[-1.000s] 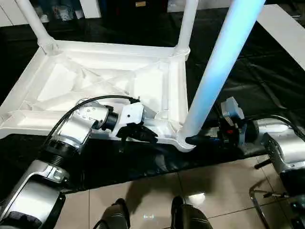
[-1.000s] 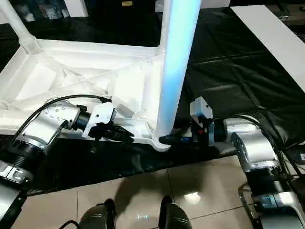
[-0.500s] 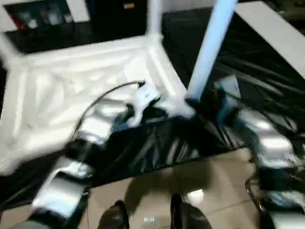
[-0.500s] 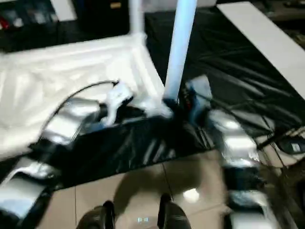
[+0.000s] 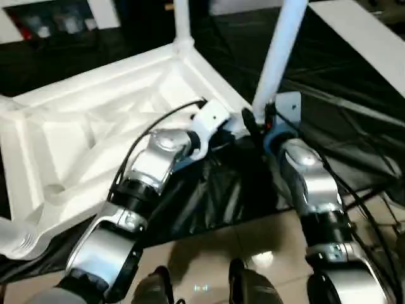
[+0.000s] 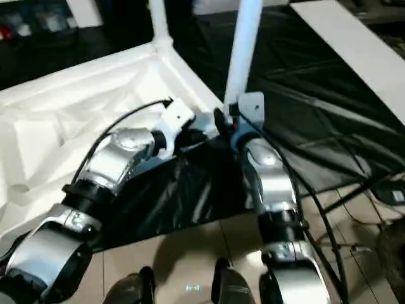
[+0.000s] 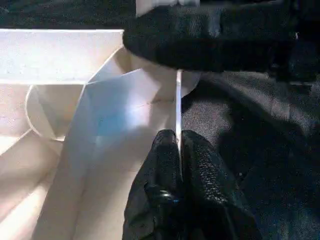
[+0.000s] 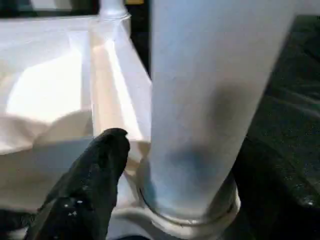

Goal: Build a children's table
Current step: Rotate leg to tighten

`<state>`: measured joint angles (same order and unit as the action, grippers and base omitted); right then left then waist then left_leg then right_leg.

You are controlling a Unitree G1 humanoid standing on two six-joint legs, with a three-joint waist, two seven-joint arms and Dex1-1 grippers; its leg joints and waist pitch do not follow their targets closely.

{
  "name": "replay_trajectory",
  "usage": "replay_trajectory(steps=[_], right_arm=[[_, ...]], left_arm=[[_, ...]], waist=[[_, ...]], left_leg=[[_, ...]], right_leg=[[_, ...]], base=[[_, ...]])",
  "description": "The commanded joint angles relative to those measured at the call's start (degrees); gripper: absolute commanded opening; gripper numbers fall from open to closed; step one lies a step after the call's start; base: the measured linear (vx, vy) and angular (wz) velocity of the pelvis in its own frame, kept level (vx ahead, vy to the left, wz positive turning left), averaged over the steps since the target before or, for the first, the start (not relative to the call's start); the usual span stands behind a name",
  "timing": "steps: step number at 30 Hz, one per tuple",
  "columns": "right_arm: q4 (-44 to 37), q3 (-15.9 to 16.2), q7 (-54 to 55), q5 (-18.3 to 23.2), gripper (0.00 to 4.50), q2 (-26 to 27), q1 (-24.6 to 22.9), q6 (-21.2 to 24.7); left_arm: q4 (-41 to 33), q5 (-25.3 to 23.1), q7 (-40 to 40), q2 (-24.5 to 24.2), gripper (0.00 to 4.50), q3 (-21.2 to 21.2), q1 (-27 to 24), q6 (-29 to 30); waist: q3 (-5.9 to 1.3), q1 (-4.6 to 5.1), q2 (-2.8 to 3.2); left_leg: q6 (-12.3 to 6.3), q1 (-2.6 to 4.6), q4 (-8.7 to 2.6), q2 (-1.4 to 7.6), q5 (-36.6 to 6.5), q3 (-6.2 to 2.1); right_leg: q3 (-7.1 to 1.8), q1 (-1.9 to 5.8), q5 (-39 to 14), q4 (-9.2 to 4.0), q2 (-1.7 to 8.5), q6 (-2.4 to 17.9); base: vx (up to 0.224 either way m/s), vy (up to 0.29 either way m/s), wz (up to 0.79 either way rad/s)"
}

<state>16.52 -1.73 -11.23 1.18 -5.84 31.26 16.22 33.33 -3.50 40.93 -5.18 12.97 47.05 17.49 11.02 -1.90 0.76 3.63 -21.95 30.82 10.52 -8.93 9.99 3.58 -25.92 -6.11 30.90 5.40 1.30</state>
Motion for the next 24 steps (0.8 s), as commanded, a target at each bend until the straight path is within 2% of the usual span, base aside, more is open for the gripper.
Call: replay_trajectory(steps=[1, 2, 3, 4, 5, 6, 7, 8, 10, 11, 12, 13, 14, 15, 16, 17, 18, 19, 20, 21, 22, 23, 24], right_arm=[[-2.2, 2.4, -2.8, -0.3, 3.73, -1.0, -3.2, 1.6], [-2.2, 2.4, -2.8, -0.3, 3.73, -1.0, -3.2, 1.6], [-5.4, 1.9, -4.2, 0.5, 3.96, -2.5, -5.5, 1.8], [-5.4, 1.9, -4.2, 0.5, 3.96, -2.5, -5.5, 1.8], [-7.8, 1.2, -5.1, 1.2, 4.08, -3.5, -7.3, 1.9], [-11.0, 0.5, -6.4, 2.2, 4.08, -4.7, -9.7, 2.1], [-12.6, 0.1, -7.2, 2.5, 4.30, -5.2, -10.9, 2.1], [-13.2, 0.0, -7.4, 2.7, 4.30, -5.3, -11.4, 2.1], [-19.2, -1.4, -9.0, 4.7, 4.49, -6.2, -15.3, 3.7], [-19.2, -1.4, -9.0, 4.7, 4.49, -6.2, -15.3, 3.7], [-21.4, -1.7, -9.1, 5.4, 4.49, -6.4, -16.7, 4.0], [-21.4, -1.7, -9.1, 5.4, 4.49, -6.4, -16.7, 4.0], [-25.0, -1.4, -9.3, 6.3, 4.49, -6.5, -19.1, 4.5], [-25.0, -1.4, -9.3, 6.3, 4.49, -6.5, -19.1, 4.5], [-25.8, -1.2, -9.3, 6.5, 4.49, -6.5, -19.5, 4.6], [-27.6, -1.1, -9.2, 7.3, 4.49, -6.1, -20.5, 5.4], [-27.6, -1.1, -9.2, 7.3, 4.50, -6.1, -20.5, 5.4], [-28.8, -1.0, -9.1, 7.5, 4.50, -6.0, -21.2, 5.6], [-29.8, -1.0, -8.9, 7.7, 4.50, -5.8, -21.8, 5.8], [-31.1, -0.7, -8.9, 8.3, 4.50, -5.3, -22.7, 6.8], [-31.1, -0.7, -8.9, 8.3, 4.50, -5.3, -22.7, 6.8], [-33.3, 0.1, -9.0, 9.6, 4.50, -4.3, -24.0, 8.7], [-34.3, 0.6, -9.0, 10.1, 4.50, -3.8, -24.6, 9.5]], left_arm=[[1.4, 0.0, 2.1, -0.1, 0.00, 1.5, -1.2, -4.7], [1.4, 0.0, 2.1, -0.1, 0.00, 1.5, -1.2, -4.7], [2.1, -0.5, 2.5, -0.6, 0.00, 2.0, -1.2, -6.0], [2.1, -0.5, 2.5, -0.6, 0.00, 2.0, -1.2, -6.0], [3.2, -0.9, 3.8, -1.6, 0.00, 2.4, -1.0, -8.5], [4.6, -1.2, 4.7, -2.7, 0.00, 2.4, -0.6, -10.7], [5.3, -1.3, 5.2, -3.2, 0.00, 2.3, -0.4, -12.0], [5.5, -1.3, 5.3, -3.4, 0.00, 2.2, -0.4, -12.4], [4.6, 1.5, 9.6, -4.3, 0.43, 0.5, -0.8, -13.3], [4.6, 1.5, 9.6, -4.3, 0.43, 0.5, -0.8, -13.3], [3.6, 2.9, 11.0, -4.5, 0.43, -0.1, -1.3, -13.5], [3.6, 2.9, 11.0, -4.5, 0.43, -0.1, -1.3, -13.5], [-0.6, 5.5, 12.4, -4.7, 0.43, -1.3, -3.3, -12.2], [-0.6, 5.5, 12.4, -4.7, 0.43, -1.3, -3.3, -12.2], [-1.5, 5.9, 12.4, -4.7, 0.43, -1.4, -3.8, -11.8], [-4.4, 7.2, 12.0, -4.7, 0.43, -2.2, -5.3, -9.7], [-4.4, 7.2, 12.0, -4.7, 0.60, -2.2, -5.3, -9.7], [-6.2, 7.8, 10.4, -4.6, 0.82, -3.2, -6.3, -8.5], [-7.5, 8.2, 8.7, -4.4, 0.82, -4.3, -7.0, -7.4], [-9.6, 8.3, 5.6, -4.0, 0.84, -5.8, -8.4, -6.5], [-9.6, 8.3, 5.6, -4.0, 0.84, -5.8, -8.4, -6.5], [-14.0, 7.9, -0.2, -3.1, 0.85, -8.5, -11.4, -4.4], [-16.3, 7.5, -3.0, -2.6, 0.85, -9.7, -12.9, -3.0]], waist=[[-4.28, -0.01, -0.59], [-4.28, -0.25, -0.61], [-4.25, -0.29, -0.67], [-4.17, -0.50, -0.62], [-4.06, -0.57, -0.59], [-3.98, -0.58, -0.58], [-3.94, -0.66, -0.76], [-3.83, -0.75, -0.41], [-3.83, -0.80, -0.61], [-3.87, -0.66, -0.54], [-4.01, -0.65, 0.22], [-4.13, -0.50, -0.11], [-4.20, -0.46, 0.56], [-4.41, -0.48, 0.70], [-4.46, -0.32, 0.41], [-4.90, -0.44, 0.73], [-5.23, -0.53, 1.50], [-5.50, -0.45, 1.63], [-5.62, -0.39, 1.39], [-5.72, -0.33, 0.90], [-5.60, -0.41, 1.12], [-5.57, -0.32, 0.89], [-5.52, -0.18, 0.86]], left_leg=[[-5.82, 0.61, -3.08, 1.19, -11.7, 0.32], [-5.94, 0.46, -3.08, 1.09, -11.3, 0.24], [-6.11, 0.52, -3.09, 1.17, -11.1, 0.28], [-6.14, 0.59, -3.10, 1.24, -11.2, 0.33], [-6.02, 0.31, -3.24, 1.11, -11.5, 0.15], [-5.74, 0.43, -3.26, 1.23, -12.0, 0.20], [-5.56, 0.39, -3.35, 1.18, -12.7, 0.12], [-5.47, 0.25, -3.51, 1.06, -13.0, -0.07], [-4.85, 0.22, -3.61, 1.07, -13.5, -0.23], [-4.69, -0.19, -3.71, 1.04, -12.5, -0.42], [-4.51, -0.19, -3.71, 1.08, -12.5, -0.54], [-4.48, 0.01, -3.55, 1.14, -12.3, -0.40], [-4.36, 0.12, -3.51, 1.15, -12.5, -0.42], [-4.55, 0.25, -3.38, 1.44, -11.9, -0.26], [-4.89, -0.03, -3.26, 1.31, -11.1, -0.26], [-5.36, -0.02, -3.00, 1.17, -9.3, -0.07], [-6.40, 0.21, -2.60, 1.38, -6.8, 0.04], [-7.38, 0.11, -2.32, 1.29, -4.7, 0.05], [-7.93, 0.07, -2.17, 1.33, -3.7, 0.09], [-9.15, -0.18, -1.96, 1.31, -1.8, 0.12], [-9.74, -0.24, -1.92, 1.29, -1.3, 0.07], [-10.87, -0.09, -1.83, 1.21, -1.4, 0.18], [-10.91, -0.15, -1.85, 1.47, -1.9, 0.19]], right_leg=[[-2.12, 3.78, -18.0, -3.04, 2.31, 11.2], [-2.04, 3.96, -18.6, -3.16, 2.27, 10.7], [-2.03, 3.85, -18.9, -3.15, 2.25, 10.4], [-1.98, 3.81, -19.8, -3.29, 2.18, 10.0], [-1.83, 4.00, -21.4, -3.53, 2.17, 9.3], [-1.88, 3.85, -22.2, -3.57, 2.22, 9.0], [-1.85, 3.90, -24.0, -3.72, 2.21, 7.8], [-1.77, 3.97, -25.2, -3.88, 2.24, 7.3], [-1.80, 3.93, -29.0, -4.13, 2.47, 5.7], [-1.72, 4.16, -28.8, -3.99, 2.46, 5.6], [-1.63, 4.14, -28.6, -3.89, 2.45, 5.9], [-1.64, 3.96, -27.1, -3.98, 2.35, 6.3], [-1.65, 3.88, -26.3, -3.77, 2.32, 6.9], [-1.76, 4.03, -23.0, -3.66, 2.38, 8.3], [-1.75, 4.15, -20.9, -3.23, 2.18, 9.0], [-1.75, 4.37, -17.4, -2.72, 2.16, 10.9], [-1.88, 4.22, -11.5, -2.18, 2.02, 13.2], [-1.72, 4.41, -6.8, -1.59, 1.73, 14.6], [-1.74, 4.59, -4.3, -1.31, 1.75, 15.2], [-1.74, 4.87, -0.5, -0.79, 1.70, 16.2], [-1.72, 4.87, 0.1, -0.70, 1.76, 16.5], [-1.60, 4.80, -1.4, -0.87, 1.70, 16.3], [-1.67, 4.91, -1.8, -0.72, 1.80, 16.6]], base=[[0.000, 0.000, 0.00], [0.000, 0.000, 0.00], [0.000, 0.000, 0.00], [0.000, 0.000, 0.00], [0.000, 0.000, 0.00], [0.000, 0.000, 0.00], [0.000, 0.000, 0.00], [0.000, 0.000, 0.00], [0.000, 0.000, 0.00], [0.000, 0.000, 0.00], [0.000, 0.000, 0.00], [0.000, 0.000, 0.00], [0.000, 0.000, 0.00], [0.000, 0.000, 0.00], [0.000, 0.000, 0.00], [0.050, 0.012, 0.03], [0.055, 0.006, 0.04], [0.055, 0.006, 0.04], [0.000, 0.000, 0.00], [0.000, 0.000, 0.00], [0.000, 0.000, 0.00], [0.000, 0.000, 0.00], [0.000, 0.000, 0.00]])
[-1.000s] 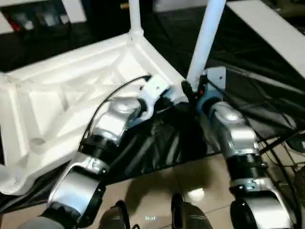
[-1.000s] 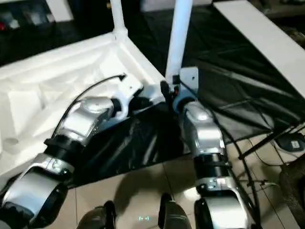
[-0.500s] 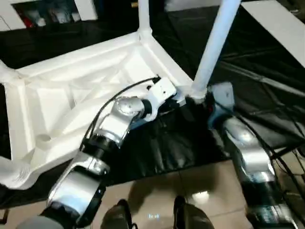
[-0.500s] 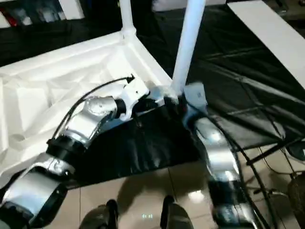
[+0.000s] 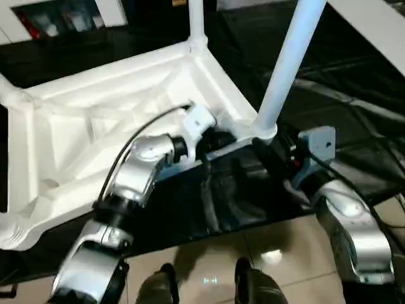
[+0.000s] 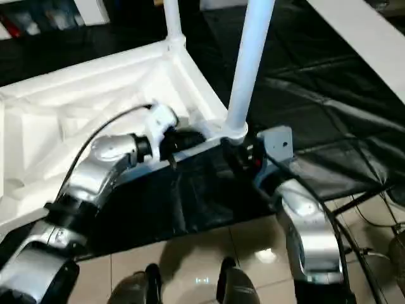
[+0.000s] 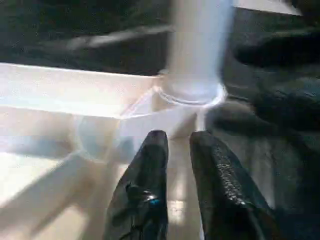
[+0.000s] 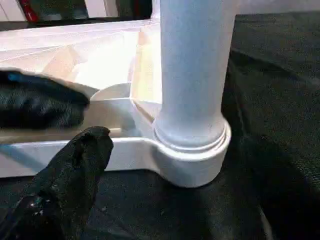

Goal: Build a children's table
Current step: Rotate leg to tighten, then rotate table base

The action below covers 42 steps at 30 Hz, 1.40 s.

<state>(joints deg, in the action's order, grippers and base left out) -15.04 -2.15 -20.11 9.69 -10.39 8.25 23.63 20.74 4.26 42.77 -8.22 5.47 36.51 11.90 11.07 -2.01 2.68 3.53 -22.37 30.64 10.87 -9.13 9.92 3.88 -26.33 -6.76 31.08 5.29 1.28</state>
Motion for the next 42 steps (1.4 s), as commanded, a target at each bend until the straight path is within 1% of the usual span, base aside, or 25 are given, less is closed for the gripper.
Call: replay_trajectory(steps=[1, 3, 4, 8, 18, 20, 21, 23, 24, 25, 26, 27, 28, 30, 32, 33, 34, 35, 36, 37, 38, 39, 40, 41, 42], right_arm=[[-3.4, 1.3, -0.1, 1.9, 4.50, 1.1, -1.9, 2.6], [-5.0, 2.6, 0.0, 2.2, 4.50, 1.5, -2.9, 4.2], [-6.1, 3.6, 0.0, 2.4, 4.50, 1.6, -3.8, 5.1], [-7.7, 5.2, 0.2, 2.6, 4.50, 1.8, -5.5, 5.6], [-8.4, 8.2, 0.1, 1.4, 4.50, 1.7, -6.7, 4.7], [-7.9, 8.8, 0.0, 0.8, 4.50, 1.5, -6.6, 3.9], [-7.5, 9.1, -0.1, 0.6, 4.50, 1.5, -6.4, 3.6], [-7.2, 9.9, -0.6, 0.3, 4.50, 1.1, -6.4, 3.0], [-7.1, 10.3, -1.0, 0.0, 4.50, 0.8, -6.3, 2.6], [-7.0, 10.6, -1.4, -0.3, 4.50, 0.5, -6.2, 2.3], [-6.8, 10.7, -1.7, -0.3, 4.50, 0.3, -6.1, 2.2], [-6.7, 10.7, -2.0, -0.2, 4.50, 0.2, -5.9, 2.1], [-6.5, 10.7, -2.2, -0.1, 4.50, 0.1, -5.8, 2.0], [-6.4, 10.8, -2.5, 0.1, 4.50, -0.2, -5.6, 1.8], [-6.4, 10.5, -2.6, 0.7, 4.50, -0.1, -5.7, 0.5], [-6.6, 10.3, -2.8, 1.2, 4.50, 0.0, -5.8, 0.5], [-7.0, 9.9, -3.3, 2.5, 4.50, 0.1, -6.1, 0.7], [-7.5, 10.0, -4.2, 3.2, 4.50, -0.3, -6.7, 0.7], [-7.7, 10.0, -4.5, 3.4, 4.50, -0.4, -6.9, 0.7], [-7.7, 10.1, -4.9, 3.4, 4.50, -0.7, -7.2, 0.1], [-7.6, 10.2, -5.2, 3.3, 4.50, -0.9, -7.4, -0.3], [-7.5, 10.1, -5.4, 3.3, 4.50, -1.0, -7.7, -1.1], [-7.4, 10.1, -5.5, 3.1, 4.50, -1.1, -8.0, -1.9], [-7.3, 10.1, -5.6, 3.1, 4.50, -1.2, -8.1, -2.4], [-7.2, 10.0, -5.3, 2.8, 4.50, -1.1, -8.4, -2.6]], left_arm=[[-5.3, -0.8, -6.7, 0.8, 1.06, -3.0, -3.4, 3.8], [-11.2, -1.9, -10.8, 1.9, 1.19, -4.8, -6.8, 6.7], [-16.2, -1.6, -12.8, 2.9, 1.19, -6.3, -9.7, 8.6], [-27.6, -0.7, -16.5, 4.2, 1.19, -8.3, -16.6, 10.8], [-41.4, -2.6, -21.9, 4.2, 1.19, -8.3, -32.5, 15.0], [-41.2, -2.4, -23.5, 5.2, 1.19, -9.1, -33.2, 15.0], [-41.0, -2.3, -24.6, 6.0, 1.19, -9.6, -33.2, 14.4], [-41.5, -2.2, -25.2, 6.5, 1.19, -9.2, -33.5, 13.9], [-42.1, -1.7, -25.5, 7.1, 1.19, -9.0, -33.7, 13.7], [-43.2, -1.1, -25.8, 7.4, 1.19, -8.4, -34.0, 14.0], [-43.7, -1.2, -25.9, 7.3, 1.19, -7.7, -34.2, 14.2], [-44.1, -1.5, -25.8, 7.0, 1.19, -7.1, -34.4, 14.0], [-44.1, -1.7, -25.7, 6.8, 1.19, -6.9, -34.4, 13.7], [-44.3, -2.2, -26.1, 6.6, 1.19, -6.7, -34.7, 13.8], [-44.7, -2.0, -26.6, 6.8, 1.19, -6.6, -35.0, 12.7], [-45.1, -1.6, -26.5, 6.9, 1.19, -6.7, -35.2, 12.4], [-46.0, -0.6, -26.2, 7.4, 1.19, -6.9, -35.6, 11.8], [-46.9, 0.2, -25.3, 7.1, 1.19, -6.5, -36.5, 12.3], [-47.2, 0.4, -25.1, 6.9, 1.19, -6.3, -36.8, 12.5], [-47.5, 0.6, -25.0, 6.7, 1.19, -6.2, -37.3, 12.6], [-47.6, 0.7, -24.9, 6.6, 1.19, -6.1, -37.5, 12.7], [-47.7, 1.0, -24.6, 6.2, 1.19, -6.1, -37.7, 12.5], [-47.7, 0.8, -24.4, 5.7, 1.19, -6.0, -37.9, 12.3], [-47.7, 0.6, -24.4, 5.3, 1.19, -5.9, -37.9, 12.1], [-47.6, 0.9, -24.3, 5.2, 1.19, -6.0, -38.1, 11.9]], waist=[[-5.30, -0.02, -1.02], [-5.19, 0.16, -1.14], [-5.13, 0.29, -1.86], [-4.52, 0.14, -1.66], [-5.65, -0.14, -1.48], [-5.40, -0.20, -1.60], [-5.00, -0.57, -2.19], [-4.12, -0.08, -1.31], [-3.56, 0.17, -0.72], [-3.33, 0.40, -0.45], [-2.94, 0.44, -0.22], [-2.86, 0.37, 0.31], [-3.09, 0.51, -0.27], [-3.17, 0.07, -0.40], [-3.25, 0.10, 0.20], [-3.48, 0.55, 0.96], [-4.51, 2.10, 1.84], [-4.79, 1.95, 1.67], [-5.18, 2.48, 0.92], [-5.92, 2.08, -0.18], [-6.78, 2.06, -0.92], [-7.53, 0.47, -4.37], [-9.70, -0.02, -5.18], [-8.44, -1.49, -4.88], [-8.26, -1.21, -4.47]], left_leg=[[-10.86, -0.07, -1.70, 1.13, -2.3, 0.20], [-10.08, 0.25, -1.86, 1.13, -4.3, 0.18], [-9.57, 0.22, -1.94, 1.23, -4.9, 0.30], [-5.98, 0.45, -2.45, 1.34, -10.7, 0.17], [-4.92, 0.51, -1.95, 1.57, -9.0, -0.05], [-4.13, 0.85, -2.25, 1.37, -13.0, 0.06], [-4.75, -0.65, -3.19, 0.73, -18.2, -1.64], [-5.28, -1.03, -3.27, -0.48, -26.1, -3.11], [-4.69, 0.00, -2.34, -1.12, -30.5, -3.28], [-4.45, -0.21, -1.29, -1.61, -32.0, -3.34], [-4.15, -0.34, -1.39, -1.62, -33.3, -3.47], [-3.65, -1.27, -1.78, -1.68, -35.5, -3.69], [-3.80, -1.80, -1.94, -1.72, -35.6, -4.06], [-3.63, 0.07, -0.18, -1.86, -31.7, -4.28], [-3.72, -0.32, -0.77, -1.28, -31.1, -5.30], [-3.75, 0.47, -2.44, -0.99, -33.9, -7.64], [-2.74, 6.90, -2.80, 2.94, -35.5, -8.89], [-3.72, 8.39, -4.15, 6.10, -33.2, -12.25], [-11.07, 9.15, -2.81, 6.35, -18.7, -13.12], [-21.62, 9.54, -0.22, 6.27, 0.0, -12.54], [-25.11, 9.28, 2.04, 5.29, 13.4, -12.17], [-21.39, 1.48, 6.25, -1.90, 26.0, -7.26], [-18.55, -1.85, 7.30, -5.10, 26.2, -5.80], [-9.08, -4.10, 4.87, -5.02, 13.9, -4.18], [-2.98, -1.34, 3.92, -4.21, 8.0, -4.34]], right_leg=[[-1.85, 5.50, -3.5, -1.25, 2.09, 15.9], [-1.77, 5.12, -9.0, -1.72, 1.92, 14.1], [-1.79, 5.19, -10.6, -1.94, 1.94, 13.7], [-1.82, 4.24, -22.8, -3.17, 1.96, 8.5], [-2.07, 4.38, -16.4, -2.26, 1.75, 8.6], [-2.02, 4.43, -21.1, -2.65, 1.74, 7.3], [-0.48, 6.25, -28.0, -2.43, 2.72, 5.6], [1.86, 7.25, -42.9, -4.14, 3.52, 0.5], [3.57, 7.59, -50.9, -5.52, 3.75, -1.1], [4.88, 9.01, -54.4, -6.02, 4.17, -1.8], [5.52, 9.33, -55.4, -6.03, 3.95, -2.0], [5.92, 10.82, -54.4, -4.58, 3.37, -1.6], [5.70, 11.51, -53.1, -3.78, 2.98, -1.4], [5.68, 11.30, -52.6, -5.98, 3.80, 2.2], [6.49, 12.60, -47.8, -5.38, 2.11, 4.1], [6.51, 12.97, -40.3, -3.47, -0.45, 4.8], [4.03, 8.85, -32.2, -1.27, -1.73, 6.6], [2.07, 7.15, -18.0, 3.72, -2.10, 7.9], [0.66, 4.30, -10.8, 6.09, -1.73, 6.4], [-1.59, 2.09, -5.5, 6.35, 0.44, 5.8], [-3.28, 1.30, 0.6, 5.61, 2.02, 5.5], [-7.19, 7.10, 26.7, 4.75, 4.13, 4.1], [-8.32, 11.86, 49.6, 7.52, 1.94, 1.7], [-7.10, 11.66, 72.4, 8.42, 1.64, -2.7], [-5.12, 10.13, 63.5, 7.00, 0.80, -4.5]], base=[[0.000, 0.000, 0.00], [0.000, 0.000, 0.00], [0.000, 0.000, 0.00], [0.000, 0.000, 0.00], [0.000, 0.000, 0.00], [0.000, 0.000, 0.00], [-0.054, -0.009, 0.14], [-0.045, -0.002, 0.28], [0.020, 0.004, 0.53], [0.020, 0.004, 0.53], [0.036, -0.016, 0.57], [0.043, -0.017, 0.64], [0.043, -0.017, 0.64], [0.043, -0.016, 0.53], [0.077, 0.004, 0.71], [0.205, -0.016, 0.86], [0.173, -0.024, 0.50], [0.194, -0.034, 0.20], [0.081, -0.007, 0.02], [0.159, -0.037, 0.09], [0.117, -0.076, 0.13], [0.117, -0.076, 0.13], [0.137, -0.050, 0.12], [0.132, -0.032, 0.08], [0.158, -0.058, 0.13]])
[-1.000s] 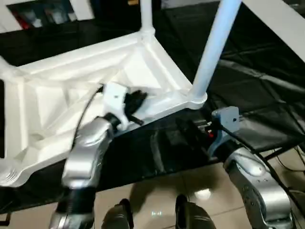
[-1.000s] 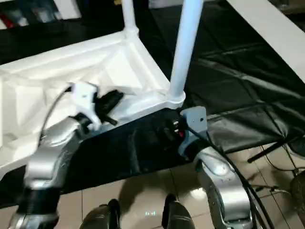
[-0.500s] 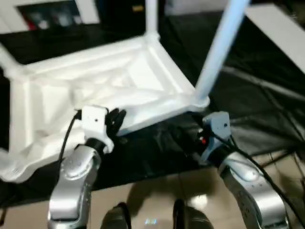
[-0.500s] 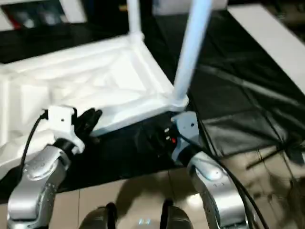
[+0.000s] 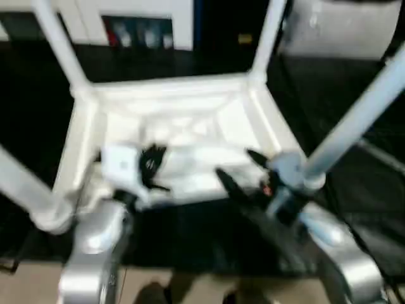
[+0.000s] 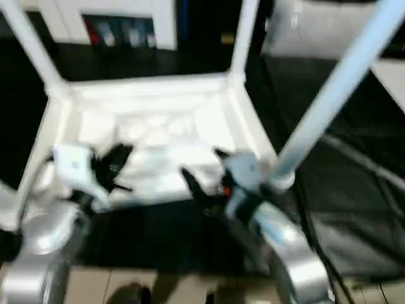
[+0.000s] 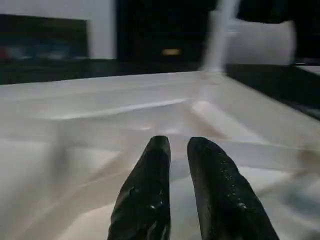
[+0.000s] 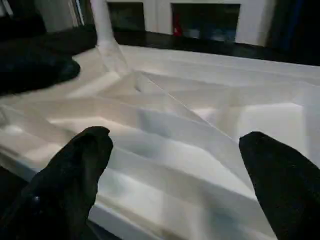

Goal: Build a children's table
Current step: Rotate table base

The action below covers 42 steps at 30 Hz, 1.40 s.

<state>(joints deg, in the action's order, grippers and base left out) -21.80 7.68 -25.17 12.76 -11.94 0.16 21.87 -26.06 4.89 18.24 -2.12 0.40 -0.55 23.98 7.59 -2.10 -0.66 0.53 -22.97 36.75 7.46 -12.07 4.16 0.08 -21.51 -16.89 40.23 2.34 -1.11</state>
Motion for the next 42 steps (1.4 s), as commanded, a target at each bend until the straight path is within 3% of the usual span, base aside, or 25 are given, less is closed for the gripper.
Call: replay_trajectory(steps=[1, 2, 3, 4, 5, 6, 7, 8, 9, 10, 12, 15, 17, 18, 19, 20, 23, 24, 26, 28, 30, 33, 36, 39, 42], right_arm=[[-0.4, 0.1, 0.6, -0.6, 4.50, 0.6, -0.6, -0.3], [-0.4, 0.1, 0.8, -0.6, 4.50, 0.6, -0.7, 0.0], [-0.5, 0.1, 0.9, -0.3, 4.50, 0.6, -1.0, 0.5], [-0.6, 0.2, 0.9, -0.2, 4.50, 0.5, -1.2, 0.7], [-0.6, 0.2, 1.0, -0.2, 4.50, 0.5, -1.2, 0.7], [-0.6, 0.2, 1.7, -0.4, 4.50, 0.5, -1.5, 1.3], [-0.6, 0.3, 2.1, -0.6, 4.50, 0.5, -1.7, 1.7], [-0.2, 0.5, 2.0, -1.1, 4.50, 0.1, -1.6, 1.4], [0.6, 0.6, 1.9, -1.7, 4.50, -0.3, -1.0, 0.6], [0.9, 0.7, 1.9, -2.1, 4.50, -0.4, -0.7, 0.1], [2.2, 0.2, 2.1, -2.7, 4.50, -0.7, 0.7, -0.3], [4.1, -0.9, 2.3, -3.1, 4.50, -1.7, 2.6, 0.0], [6.7, -3.1, 3.1, -3.0, 4.50, -2.3, 4.8, 0.3], [7.9, -4.0, 3.4, -2.8, 4.50, -2.6, 5.7, 0.3], [10.0, -5.4, 3.9, -2.7, 4.50, -3.2, 7.3, 0.2], [10.8, -5.9, 4.1, -2.6, 4.50, -3.4, 7.9, 0.3], [15.9, -8.9, 4.8, -2.3, 4.50, -4.7, 11.5, -0.3], [16.9, -9.6, 5.0, -2.2, 4.50, -4.8, 12.2, -0.4], [18.8, -11.2, 5.9, -1.6, 4.50, -5.2, 13.7, -0.1], [20.3, -12.3, 6.6, -1.8, 4.50, -5.9, 14.7, 0.1], [21.0, -12.7, 6.9, -2.1, 4.50, -6.2, 15.0, 0.1], [21.7, -13.3, 7.3, -2.0, 4.50, -6.1, 15.3, 0.3], [22.4, -13.5, 7.3, -2.1, 4.50, -6.0, 15.7, 0.0], [23.6, -14.0, 7.6, -1.8, 4.50, -5.8, 16.3, -0.4], [24.9, -14.4, 8.1, -1.9, 4.50, -6.1, 17.1, -1.0]], left_arm=[[-0.5, 0.4, 0.1, -0.9, 1.19, -1.0, -1.2, -0.2], [-0.4, 0.7, 0.1, -0.8, 1.19, -1.1, -1.3, 0.0], [-0.3, 1.4, 0.0, -0.7, 1.19, -1.3, -1.5, 0.5], [-0.3, 1.4, 0.2, -1.0, 1.19, -1.1, -1.6, 0.7], [-0.2, 1.4, 0.4, -1.3, 1.19, -0.9, -1.7, 0.7], [-0.1, 1.2, 1.6, -2.6, 1.19, 0.0, -2.2, 0.3], [-0.1, 1.1, 2.2, -3.2, 1.19, 0.4, -2.6, 0.1], [0.0, 1.8, 4.3, -4.6, 1.19, 1.0, -2.9, -0.3], [0.1, 2.7, 6.5, -6.0, 1.19, 1.4, -3.1, -0.6], [0.1, 3.1, 7.4, -6.7, 1.19, 1.5, -3.2, -0.7], [0.0, 5.9, 10.9, -8.0, 1.19, 0.9, -3.2, -0.3], [-0.1, 7.1, 14.0, -11.0, 1.27, 0.4, -3.4, 0.2], [0.2, 8.2, 16.2, -13.7, 1.42, -0.6, -3.7, 0.8], [0.5, 8.6, 17.0, -14.7, 1.42, -0.9, -3.8, 0.7], [0.5, 8.7, 18.2, -16.1, 1.58, -1.1, -4.0, 0.9], [0.6, 8.7, 18.5, -16.6, 1.64, -1.1, -4.0, 1.0], [0.8, 9.4, 20.3, -18.7, 1.73, -1.0, -4.3, 1.7], [0.9, 9.6, 20.7, -19.2, 2.03, -0.9, -4.4, 1.9], [1.1, 10.3, 21.9, -20.4, 2.03, -0.7, -5.0, 2.8], [1.3, 10.7, 23.5, -22.6, 2.08, 0.2, -6.0, 3.7], [1.5, 10.6, 24.2, -23.9, 2.43, 0.8, -6.6, 4.0], [2.9, 9.2, 25.4, -25.7, 2.43, 2.1, -6.9, 3.9], [3.9, 9.8, 28.0, -26.7, 2.89, 3.3, -6.5, 3.8], [7.3, 8.5, 28.9, -28.0, 3.04, 5.3, -5.3, 3.0], [18.1, 4.1, 26.9, -27.7, 3.24, 6.4, -1.2, -1.8]], waist=[[-5.08, -1.00, -0.30], [-4.91, -0.85, -0.12], [-4.25, -0.57, 0.44], [-3.48, -0.33, 0.79], [-3.28, -0.29, 1.08], [-3.13, -0.11, 1.01], [-2.73, -0.18, 1.07], [-2.46, -0.23, 1.07], [-2.08, -0.27, 0.70], [-2.16, -0.42, 0.66], [-2.44, -0.42, 0.46], [-2.76, -0.55, 0.57], [-3.17, -0.41, 0.48], [-3.61, -0.44, 0.56], [-3.39, -0.46, 0.64], [-3.38, -0.48, 0.57], [-3.69, -0.59, 0.33], [-3.96, -0.76, 0.39], [-4.27, -0.97, 0.44], [-5.18, -1.27, 0.55], [-5.12, -1.22, 0.43], [-4.77, -1.50, 0.50], [-4.33, -1.63, 0.66], [-4.05, -1.61, 0.66], [-4.16, -1.67, 0.70]], left_leg=[[1.77, 0.28, -2.73, 0.35, 7.4, 1.14], [1.76, 0.71, -3.36, 1.08, 6.0, 1.00], [3.14, 1.33, -4.50, 2.38, 1.8, 0.54], [4.41, 2.06, -5.79, 3.66, -4.8, 0.09], [4.74, 2.40, -6.15, 4.26, -8.5, -0.06], [4.84, 2.25, -6.48, 4.47, -10.6, -0.07], [5.20, 2.49, -7.16, 4.83, -15.5, 0.58], [5.39, 2.53, -7.42, 4.90, -17.4, 0.86], [6.04, 2.89, -7.70, 4.75, -21.6, 1.14], [6.45, 3.01, -7.67, 4.52, -22.9, 1.31], [6.29, 2.63, -7.81, 4.30, -21.7, 1.44], [5.86, 2.71, -7.80, 4.48, -20.5, 2.01], [5.44, 1.99, -7.91, 4.30, -18.1, 2.16], [5.40, 1.98, -7.81, 4.35, -16.9, 2.36], [5.42, 2.33, -7.84, 4.46, -18.4, 2.65], [5.45, 2.45, -7.76, 4.44, -19.3, 2.73], [5.25, 2.27, -7.60, 4.32, -18.2, 3.00], [4.88, 2.21, -7.44, 4.39, -16.0, 3.23], [4.16, 2.01, -7.22, 4.42, -12.4, 3.57], [3.04, 1.78, -6.51, 4.34, -5.8, 3.87], [1.64, 1.42, -6.37, 4.14, -2.7, 4.06], [0.90, 1.74, -6.47, 4.33, -4.5, 4.34], [2.37, 1.96, -7.07, 4.50, -9.5, 4.29], [4.07, 2.25, -7.44, 4.60, -13.9, 4.25], [4.67, 2.33, -7.42, 4.44, -14.2, 4.24]], right_leg=[[-1.25, 5.35, 61.9, -3.22, 3.60, -2.9], [-1.12, 5.08, 56.4, -3.80, 3.80, -2.9], [-0.65, 4.61, 42.2, -4.87, 3.65, -1.3], [-0.25, 4.05, 25.0, -6.24, 3.79, 1.5], [-0.39, 3.71, 16.5, -6.69, 4.00, 3.6], [-0.56, 3.92, 9.5, -7.12, 4.18, 5.7], [-1.11, 3.07, -5.4, -8.36, 4.26, 10.0], [-1.18, 2.87, -9.9, -8.77, 4.31, 10.5], [-1.46, 2.26, -18.9, -9.63, 4.47, 9.9], [-1.70, 1.91, -24.6, -10.18, 4.76, 8.7], [-1.49, 1.83, -26.8, -10.39, 5.02, 7.5], [-1.51, 1.11, -23.6, -10.24, 4.87, 7.3], [-1.31, 1.50, -20.3, -9.67, 4.67, 7.5], [-1.15, 1.44, -17.6, -9.31, 4.54, 8.0], [-1.23, 0.80, -17.2, -9.47, 4.41, 8.4], [-1.30, 0.64, -17.9, -9.54, 4.49, 8.4], [-1.49, 0.71, -17.2, -9.41, 4.68, 8.7], [-1.50, 0.79, -14.1, -9.15, 4.57, 9.0], [-1.50, 0.95, -8.6, -8.66, 4.36, 9.9], [-1.31, 1.28, 3.0, -7.62, 4.03, 11.2], [-1.11, 1.41, 8.9, -7.13, 3.69, 12.1], [-1.20, 1.23, 7.0, -7.55, 3.85, 12.7], [-1.24, 0.94, -1.8, -8.14, 4.05, 12.1], [-1.41, 0.54, -8.4, -8.63, 4.18, 10.9], [-1.64, 0.43, -9.9, -8.85, 4.25, 9.5]], base=[[0.061, -0.053, 0.08], [0.000, 0.000, 0.00], [0.000, 0.000, 0.00], [0.000, 0.000, 0.00], [-0.098, 0.012, -0.06], [-0.052, 0.007, -0.03], [-0.104, 0.026, -0.03], [-0.100, 0.040, -0.01], [-0.142, 0.066, -0.04], [-0.090, 0.048, -0.04], [-0.075, 0.050, -0.09], [-0.042, 0.030, -0.04], [0.000, 0.000, 0.00], [0.000, 0.000, 0.00], [0.000, 0.000, 0.00], [0.000, 0.000, 0.00], [0.000, 0.000, 0.00], [0.000, 0.000, 0.00], [0.000, 0.000, 0.00], [0.000, 0.000, 0.00], [0.026, -0.003, 0.00], [0.000, 0.000, 0.00], [0.000, 0.000, 0.00], [0.000, 0.000, 0.00], [0.000, 0.000, 0.00]])
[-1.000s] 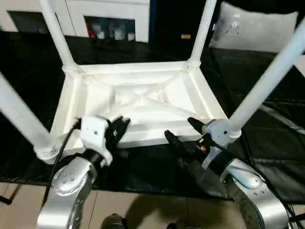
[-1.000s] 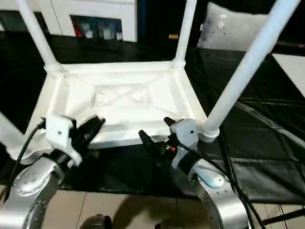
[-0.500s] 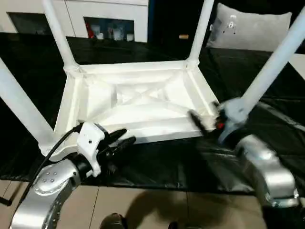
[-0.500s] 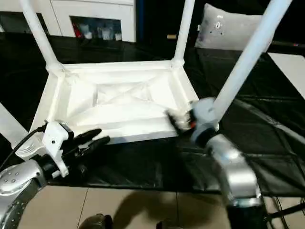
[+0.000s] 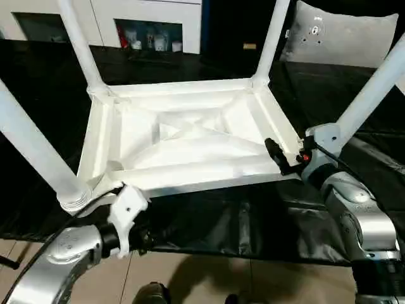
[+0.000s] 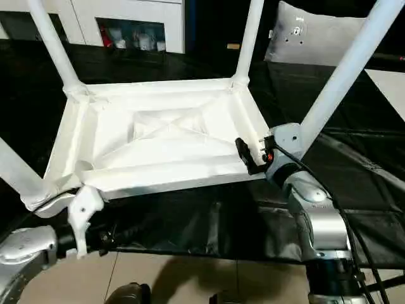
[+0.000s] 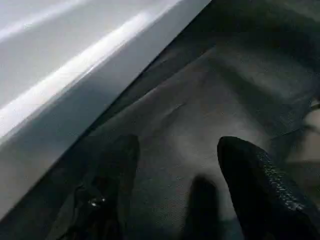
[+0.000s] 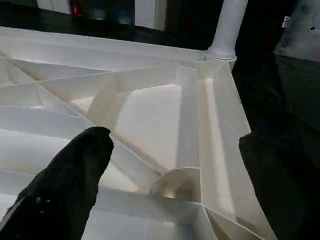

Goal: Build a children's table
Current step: Rotate table base

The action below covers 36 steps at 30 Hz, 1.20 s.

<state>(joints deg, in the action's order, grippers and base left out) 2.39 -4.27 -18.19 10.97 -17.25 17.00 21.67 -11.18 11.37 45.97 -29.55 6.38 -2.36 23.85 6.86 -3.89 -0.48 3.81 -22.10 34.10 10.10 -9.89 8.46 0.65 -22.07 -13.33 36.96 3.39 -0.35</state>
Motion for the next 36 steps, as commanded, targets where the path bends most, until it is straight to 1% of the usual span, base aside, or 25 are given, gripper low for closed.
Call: replay_trajectory(steps=[1, 3, 5, 9, 11, 12, 14, 15, 16, 17, 19, 21, 22, 23, 24, 25, 26, 28, 29, 30, 31, 32, 33, 34, 36], right_arm=[[1.1, -2.9, 1.3, -0.2, 4.50, -0.8, 0.6, -1.0], [1.8, -3.3, 1.3, -0.1, 4.50, -1.1, 1.0, -1.3], [3.2, -4.2, 1.5, -0.1, 4.50, -1.7, 1.8, -2.0], [9.4, -7.1, 2.3, -0.1, 4.50, -4.2, 4.9, -4.7], [12.0, -8.0, 2.6, -0.2, 4.50, -5.4, 6.3, -5.8], [15.7, -9.2, 2.9, -0.2, 4.50, -6.9, 8.3, -7.2], [17.1, -9.7, 3.0, -0.2, 4.50, -7.4, 9.1, -7.8], [19.1, -10.1, 3.1, -0.3, 4.50, -8.3, 10.1, -8.8], [21.9, -10.3, 3.2, -0.6, 4.50, -9.4, 11.3, -10.1], [22.7, -10.4, 3.2, -0.7, 4.50, -9.7, 11.6, -10.5], [28.9, -10.5, 3.2, -1.5, 4.50, -11.8, 14.4, -13.6], [30.1, -10.4, 3.1, -1.7, 4.50, -12.2, 15.0, -14.2], [30.6, -10.4, 2.9, -1.8, 4.50, -12.3, 15.2, -14.4], [31.0, -10.1, 2.5, -1.9, 4.50, -12.4, 15.4, -14.7], [29.9, -9.5, 1.5, -1.9, 4.50, -12.3, 14.8, -14.7], [28.7, -9.2, 0.3, -1.5, 4.50, -11.9, 14.1, -14.5], [27.5, -9.0, -0.3, -1.2, 4.50, -11.5, 13.5, -14.1], [21.8, -7.3, -3.2, 1.1, 4.50, -9.3, 10.2, -12.5], [21.4, -7.1, -3.4, 1.3, 4.50, -9.1, 9.9, -12.4], [20.8, -6.6, -4.1, 1.6, 4.50, -8.8, 9.4, -12.6], [18.3, -5.5, -4.7, 2.2, 4.50, -7.9, 7.6, -12.3], [15.8, -4.3, -5.4, 2.7, 4.50, -7.2, 5.7, -12.0], [12.9, -3.0, -6.0, 3.1, 4.50, -6.5, 3.6, -11.7], [11.9, -2.6, -6.1, 3.1, 4.50, -6.3, 2.8, -11.6], [7.2, -0.3, -8.9, 4.5, 4.50, -6.2, -0.5, -10.1]], left_arm=[[6.7, -3.7, -1.5, -0.1, 3.28, 0.6, 1.9, -3.5], [9.3, -4.8, -2.4, -0.1, 3.40, 0.7, 2.9, -5.1], [10.9, -5.7, -3.5, -0.1, 3.56, 0.7, 3.8, -6.6], [13.3, -5.9, -4.6, 1.1, 3.72, 0.9, 6.0, -9.6], [13.2, -6.3, -4.9, 1.6, 4.07, 1.3, 6.6, -9.7], [12.8, -7.3, -5.9, 2.2, 4.07, 2.1, 7.4, -9.5], [12.8, -7.7, -6.3, 2.5, 4.09, 2.4, 7.7, -9.7], [12.5, -8.1, -7.2, 2.9, 4.24, 2.5, 8.1, -9.6], [12.2, -8.5, -8.4, 3.5, 4.39, 2.5, 8.8, -9.3], [12.1, -8.6, -8.8, 3.7, 4.39, 2.4, 8.9, -9.3], [11.6, -9.1, -11.7, 5.2, 4.48, 1.8, 9.9, -9.7], [10.9, -9.0, -12.3, 5.6, 4.48, 1.5, 9.8, -9.8], [10.1, -8.8, -12.9, 6.0, 4.48, 1.1, 9.5, -9.7], [8.8, -8.3, -13.4, 6.3, 4.48, 0.5, 8.7, -9.3], [6.7, -7.1, -13.6, 6.7, 4.48, -0.6, 7.3, -8.8], [4.5, -5.4, -13.5, 7.1, 4.48, -1.9, 5.8, -8.1], [3.1, -4.1, -13.2, 7.2, 4.48, -2.7, 4.7, -7.7], [-3.1, 2.3, -11.0, 7.0, 4.48, -6.5, 0.0, -5.5], [-3.5, 2.7, -10.8, 6.9, 4.48, -6.7, -0.3, -5.3], [-4.3, 3.9, -10.2, 6.6, 4.48, -7.1, -1.1, -5.0], [-5.6, 5.0, -9.3, 5.5, 4.48, -8.3, -2.5, -4.5], [-5.9, 5.8, -8.5, 4.4, 4.48, -9.9, -3.4, -4.5], [-6.2, 6.7, -7.7, 3.2, 4.48, -11.7, -4.4, -4.5], [-6.2, 6.9, -7.6, 2.9, 4.48, -12.4, -4.6, -4.5], [-4.8, 6.5, -7.7, 1.8, 4.48, -15.1, -4.0, -4.9]], waist=[[-3.44, -0.03, 0.57], [-3.48, -0.07, 0.79], [-3.44, -0.13, 0.62], [-3.31, -0.58, 0.72], [-3.30, -0.94, 0.64], [-3.39, -0.94, 0.54], [-3.41, -1.08, 0.51], [-3.55, -1.03, 0.43], [-3.77, -0.99, 0.07], [-3.80, -1.02, 0.17], [-4.03, -0.99, -0.09], [-4.27, -0.99, -0.07], [-4.70, -1.09, -0.09], [-4.81, -1.09, -0.17], [-4.97, -1.05, -0.16], [-4.95, -0.88, -0.30], [-4.79, -0.94, -0.31], [-4.27, -0.84, -0.21], [-4.09, -0.80, -0.18], [-3.87, -0.67, -0.11], [-3.46, -0.68, -0.20], [-3.30, -0.77, -0.11], [-2.93, -0.82, -0.22], [-3.00, -0.88, -0.05], [-2.67, -0.68, 0.08]], left_leg=[[1.60, 1.34, -4.95, 1.94, -16.1, -0.17], [1.90, 1.36, -4.94, 1.92, -16.5, -0.25], [1.78, 1.31, -4.97, 1.96, -17.0, -0.18], [2.06, 1.66, -4.92, 2.01, -19.0, -0.07], [2.09, 1.73, -4.90, 2.10, -19.2, 0.00], [2.00, 1.63, -4.93, 2.12, -18.7, -0.02], [1.73, 1.66, -4.76, 2.08, -18.1, 0.17], [1.44, 1.28, -4.74, 2.07, -16.9, 0.12], [0.91, 1.08, -4.64, 2.01, -15.1, 0.19], [0.68, 1.17, -4.52, 2.02, -14.6, 0.29], [-0.14, 0.96, -4.18, 1.93, -12.5, 0.49], [-0.81, 0.71, -3.95, 1.84, -10.3, 0.51], [-2.24, 0.23, -3.52, 1.76, -5.7, 0.58], [-2.91, 0.12, -3.33, 1.67, -4.3, 0.64], [-4.29, -0.12, -3.04, 1.61, -1.6, 0.67], [-5.23, -0.38, -2.91, 1.60, -0.7, 0.73], [-5.73, -0.41, -3.00, 1.64, -1.0, 0.72], [-6.31, -0.43, -3.31, 1.91, -4.2, 0.79], [-6.16, -0.26, -3.49, 2.05, -5.3, 0.82], [-5.63, 0.13, -3.72, 2.15, -8.1, 0.90], [-4.72, 0.20, -3.94, 2.18, -10.5, 0.97], [-4.30, 0.20, -4.16, 2.32, -11.3, 0.95], [-3.29, 0.35, -4.44, 2.32, -13.3, 1.06], [-2.81, 0.56, -4.54, 2.47, -14.1, 1.09], [-0.95, 0.87, -5.11, 2.48, -17.6, 0.93]], right_leg=[[-2.14, 1.11, -13.5, -5.64, 3.36, 8.8], [-2.11, 1.07, -13.1, -5.57, 3.38, 9.0], [-2.14, 0.97, -13.7, -5.66, 3.45, 9.0], [-2.15, 0.61, -18.1, -6.07, 3.65, 9.3], [-2.23, 0.46, -18.4, -6.11, 3.70, 9.1], [-2.12, 0.61, -17.9, -6.00, 3.65, 9.2], [-2.14, 0.48, -17.1, -6.07, 3.61, 9.3], [-2.03, 0.84, -15.6, -5.83, 3.67, 9.6], [-1.88, 1.12, -14.0, -5.68, 3.66, 9.9], [-1.90, 1.00, -13.3, -5.73, 3.62, 10.0], [-1.80, 1.15, -10.0, -5.49, 3.50, 10.9], [-1.68, 1.40, -6.7, -5.15, 3.41, 11.6], [-1.58, 1.88, 0.9, -4.33, 3.20, 12.5], [-1.54, 1.87, 3.6, -4.08, 3.06, 12.7], [-1.42, 1.97, 8.8, -3.55, 2.88, 13.2], [-1.31, 2.14, 11.9, -3.23, 2.86, 14.1], [-1.24, 2.10, 11.8, -3.42, 2.87, 14.2], [-1.25, 1.92, 8.1, -3.82, 3.07, 14.2], [-1.26, 1.70, 6.2, -4.09, 3.03, 14.0], [-1.25, 1.25, 1.2, -4.67, 2.84, 13.7], [-1.40, 1.04, -3.8, -5.12, 2.97, 13.1], [-1.47, 0.95, -6.1, -5.34, 3.10, 12.4], [-1.62, 0.68, -10.4, -5.76, 3.00, 10.8], [-1.67, 0.46, -11.8, -5.84, 2.95, 10.0], [-1.84, 0.05, -17.1, -6.43, 2.85, 7.8]], base=[[0.000, 0.000, 0.00], [0.000, 0.000, 0.00], [0.000, 0.000, 0.00], [0.000, 0.000, 0.00], [0.000, 0.000, 0.00], [0.000, 0.000, 0.00], [0.000, 0.000, 0.00], [0.000, 0.000, 0.00], [0.000, 0.000, 0.00], [0.000, 0.000, 0.00], [0.000, 0.000, 0.00], [0.000, 0.000, 0.00], [0.000, 0.000, 0.00], [0.000, 0.000, 0.00], [0.000, 0.000, 0.00], [0.000, 0.000, 0.00], [0.000, 0.000, 0.00], [0.000, 0.000, 0.00], [0.000, 0.000, 0.00], [0.000, 0.000, 0.00], [0.000, 0.000, 0.00], [0.000, 0.000, 0.00], [0.000, 0.000, 0.00], [0.000, 0.000, 0.00], [0.000, 0.000, 0.00]])
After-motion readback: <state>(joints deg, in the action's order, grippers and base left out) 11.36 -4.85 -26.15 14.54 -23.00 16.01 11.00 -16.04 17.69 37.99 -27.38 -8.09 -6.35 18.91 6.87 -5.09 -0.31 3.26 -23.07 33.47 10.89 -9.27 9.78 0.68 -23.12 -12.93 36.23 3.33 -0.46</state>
